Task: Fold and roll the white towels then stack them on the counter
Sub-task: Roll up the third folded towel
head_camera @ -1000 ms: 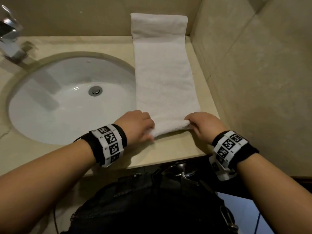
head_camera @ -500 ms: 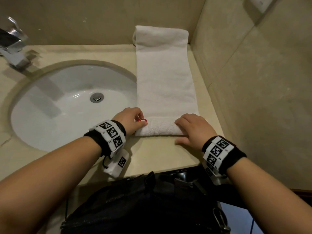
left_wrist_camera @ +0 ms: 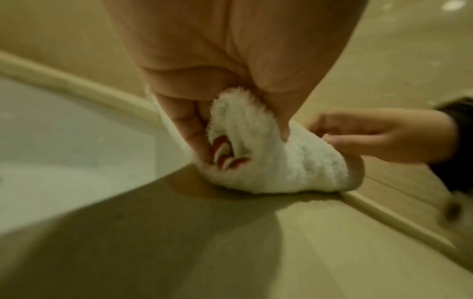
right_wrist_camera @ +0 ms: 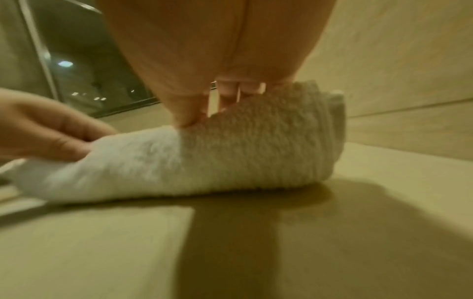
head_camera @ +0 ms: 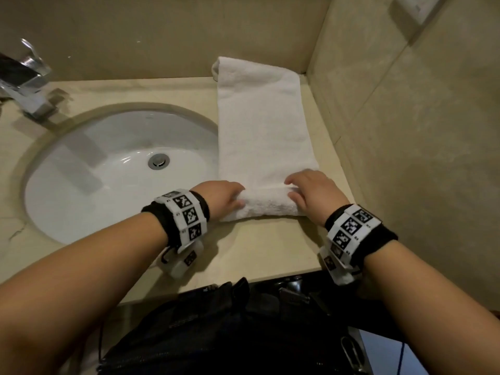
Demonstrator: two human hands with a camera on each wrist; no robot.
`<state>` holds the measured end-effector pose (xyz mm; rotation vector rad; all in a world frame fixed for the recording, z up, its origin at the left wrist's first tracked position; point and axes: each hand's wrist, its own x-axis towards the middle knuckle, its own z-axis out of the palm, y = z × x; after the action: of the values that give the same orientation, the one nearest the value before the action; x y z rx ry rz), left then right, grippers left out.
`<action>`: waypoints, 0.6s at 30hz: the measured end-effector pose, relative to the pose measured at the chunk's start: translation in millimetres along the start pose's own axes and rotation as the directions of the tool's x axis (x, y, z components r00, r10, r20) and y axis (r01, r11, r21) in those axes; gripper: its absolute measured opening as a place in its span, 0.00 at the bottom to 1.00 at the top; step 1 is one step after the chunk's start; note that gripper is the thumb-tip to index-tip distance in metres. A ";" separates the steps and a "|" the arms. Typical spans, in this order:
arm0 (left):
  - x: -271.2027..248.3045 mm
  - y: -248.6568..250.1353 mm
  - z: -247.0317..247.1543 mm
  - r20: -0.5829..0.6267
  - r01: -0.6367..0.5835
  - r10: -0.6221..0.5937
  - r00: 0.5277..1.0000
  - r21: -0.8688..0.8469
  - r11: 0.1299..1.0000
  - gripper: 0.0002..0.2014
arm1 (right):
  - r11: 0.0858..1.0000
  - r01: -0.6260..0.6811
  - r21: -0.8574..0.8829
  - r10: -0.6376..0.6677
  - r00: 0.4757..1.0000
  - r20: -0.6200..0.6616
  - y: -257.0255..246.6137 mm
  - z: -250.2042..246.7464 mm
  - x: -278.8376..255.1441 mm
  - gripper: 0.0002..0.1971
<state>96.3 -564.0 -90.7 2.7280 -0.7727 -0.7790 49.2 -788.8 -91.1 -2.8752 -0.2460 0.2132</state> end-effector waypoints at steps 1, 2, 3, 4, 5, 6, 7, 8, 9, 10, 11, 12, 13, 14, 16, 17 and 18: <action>2.6 -1.0 -1.2 0.019 0.028 -0.027 0.999 -0.062 0.998 0.22 | 0.995 0.060 -0.078 -0.062 0.998 -0.031 -1.1 0.8 -3.5 0.18; 4.9 -2.4 -1.7 0.033 0.052 -0.049 0.998 -0.117 0.992 0.21 | 0.984 0.109 -0.138 -0.112 0.994 -0.009 -2.4 2.1 -6.9 0.20; 7.0 -3.0 -2.0 0.039 0.065 -0.060 0.997 -0.145 0.987 0.21 | 0.975 0.139 -0.171 -0.135 0.990 0.036 -2.9 4.2 -9.3 0.22; 8.4 -3.2 -1.7 0.035 0.061 -0.057 0.998 -0.130 0.990 0.21 | 0.974 0.142 -0.174 -0.132 0.989 0.071 -3.8 6.2 -9.6 0.21; 8.4 -2.4 -1.0 0.018 0.039 -0.038 0.999 -0.069 0.997 0.20 | 0.980 0.126 -0.153 -0.117 0.991 0.071 -4.8 7.4 -8.1 0.18; 7.5 -1.1 0.1 -0.028 0.006 -0.005 1.000 0.026 1.000 0.20 | 0.988 0.099 -0.122 -0.093 0.994 0.053 -6.1 7.0 -4.2 0.15; 5.7 0.3 1.9 -0.095 -0.031 0.044 0.994 0.134 0.990 0.20 | 0.991 0.075 -0.109 -0.070 0.996 0.045 -7.5 5.6 1.7 0.14; 3.8 1.3 5.7 -0.157 -0.077 0.117 0.981 0.241 0.968 0.23 | 0.992 0.056 -0.115 -0.049 0.997 0.058 -9.4 4.3 7.9 0.13; 1.4 2.7 10.6 -0.195 -0.118 0.187 0.963 0.317 0.941 0.26 | 0.991 0.045 -0.128 -0.034 0.996 0.081 -10.1 3.0 13.2 0.13; -0.9 4.5 15.1 -0.204 -0.143 0.228 0.952 0.362 0.921 0.29 | 0.991 0.034 -0.129 -0.020 0.994 0.108 -9.9 2.2 17.6 0.13; -2.6 5.8 18.9 -0.200 -0.152 0.247 0.948 0.396 0.906 0.30 | 0.995 0.013 -0.103 0.001 0.991 0.136 -8.9 2.7 21.3 0.13; -2.5 6.7 22.3 -0.191 -0.151 0.253 0.948 0.430 0.890 0.28 | 0.998 -0.023 -0.052 0.031 0.985 0.172 -7.3 3.2 23.4 0.13; -1.5 6.7 25.3 -0.177 -0.149 0.253 0.951 0.453 0.879 0.25 | 0.998 -0.061 0.004 0.058 0.975 0.216 -6.4 4.1 24.5 0.13; 0.2 5.7 27.1 -0.164 -0.156 0.254 0.953 0.455 0.877 0.22 | 0.995 -0.090 0.048 0.075 0.965 0.251 -6.3 5.0 24.9 0.13; 3.5 1.5 24.4 -0.138 -0.192 0.259 0.956 0.370 0.909 0.20 | 0.991 -0.086 0.100 0.060 0.969 0.238 -6.6 4.7 22.6 0.13; 4.8 -1.6 20.7 -0.130 -0.201 0.244 0.961 0.278 0.939 0.19 | 0.993 -0.048 0.112 0.028 0.984 0.173 -7.3 2.9 18.9 0.13; 6.1 -4.8 16.4 -0.116 -0.199 0.220 0.968 0.169 0.965 0.20 | 0.995 0.018 0.095 -0.028 0.995 0.099 -7.4 0.5 14.0 0.15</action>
<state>93.9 -564.0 -108.7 2.7362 -1.1125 -0.5033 61.7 -779.0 -91.5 -2.7703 -0.2795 0.3557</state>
